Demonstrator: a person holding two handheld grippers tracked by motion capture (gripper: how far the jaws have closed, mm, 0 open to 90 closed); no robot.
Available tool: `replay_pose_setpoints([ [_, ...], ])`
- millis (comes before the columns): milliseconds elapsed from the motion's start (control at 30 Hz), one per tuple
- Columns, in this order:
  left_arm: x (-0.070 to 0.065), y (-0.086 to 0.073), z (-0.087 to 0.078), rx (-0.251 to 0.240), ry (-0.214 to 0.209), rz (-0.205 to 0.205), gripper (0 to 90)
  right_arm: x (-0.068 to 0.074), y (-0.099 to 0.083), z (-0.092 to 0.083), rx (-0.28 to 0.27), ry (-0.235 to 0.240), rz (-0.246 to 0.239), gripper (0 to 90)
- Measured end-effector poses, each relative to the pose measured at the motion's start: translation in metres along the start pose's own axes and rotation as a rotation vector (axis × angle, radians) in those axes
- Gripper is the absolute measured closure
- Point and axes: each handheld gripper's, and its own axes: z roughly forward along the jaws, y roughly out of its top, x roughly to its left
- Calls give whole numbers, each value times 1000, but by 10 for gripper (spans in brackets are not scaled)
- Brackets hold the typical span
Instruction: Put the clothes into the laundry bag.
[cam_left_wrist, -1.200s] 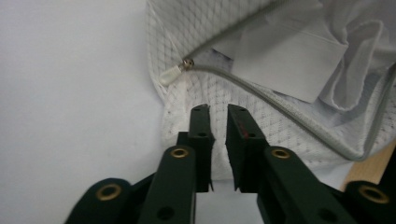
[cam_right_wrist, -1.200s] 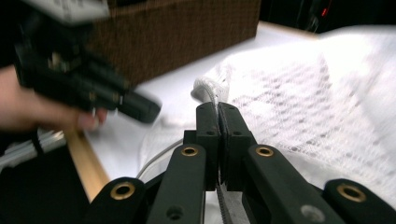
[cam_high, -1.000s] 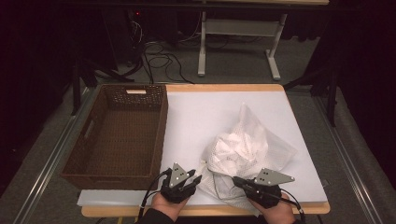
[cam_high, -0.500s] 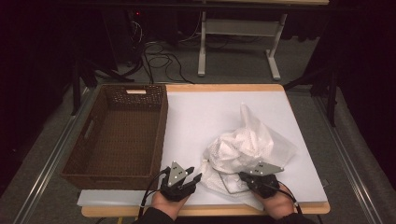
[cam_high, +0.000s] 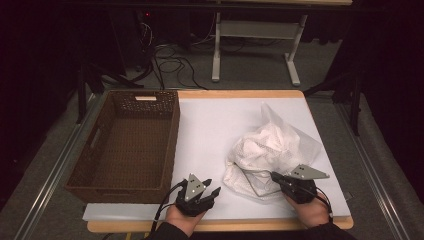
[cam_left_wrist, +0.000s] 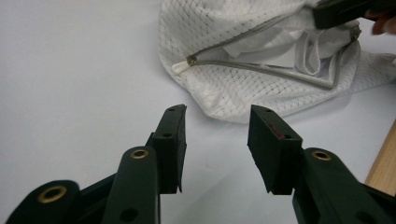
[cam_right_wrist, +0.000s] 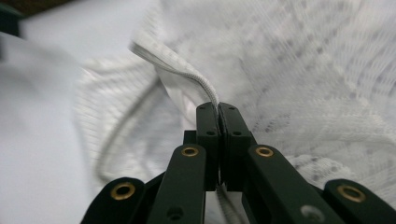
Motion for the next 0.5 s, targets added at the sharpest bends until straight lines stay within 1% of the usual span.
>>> replay_pose_setpoints([
  [100, -1, 1, 2, 1, -1, 8, 550, 11, 6, -17, -63, 15, -30, 896],
  [133, -2, 1, 3, 0, -2, 11, 541, 14, 7, -21, -73, 24, -29, 896],
  [200, -3, 3, 6, -3, -10, 12, 527, 19, 5, -22, -63, 43, -35, 896],
  [267, -3, 5, 8, -9, -17, 14, 525, 23, -3, -12, -12, 68, -31, 895],
  [333, -3, 7, 8, -14, -22, 14, 524, 25, -11, 2, 64, 84, -24, 895],
  [367, -3, 7, 9, -17, -25, 13, 524, 25, -16, 9, 105, 84, -36, 896],
  [400, -2, 8, 9, -19, -27, 13, 524, 26, -19, 14, 134, 81, -40, 896],
  [433, -2, 9, 8, -21, -25, 15, 524, 26, -22, 17, 145, 81, -44, 896],
  [467, -2, 9, 8, -23, -26, 15, 524, 25, -23, 16, 143, 85, -27, 895],
  [500, -1, 9, 7, -27, -29, 14, 523, 24, -22, 15, 145, 81, -25, 895],
])
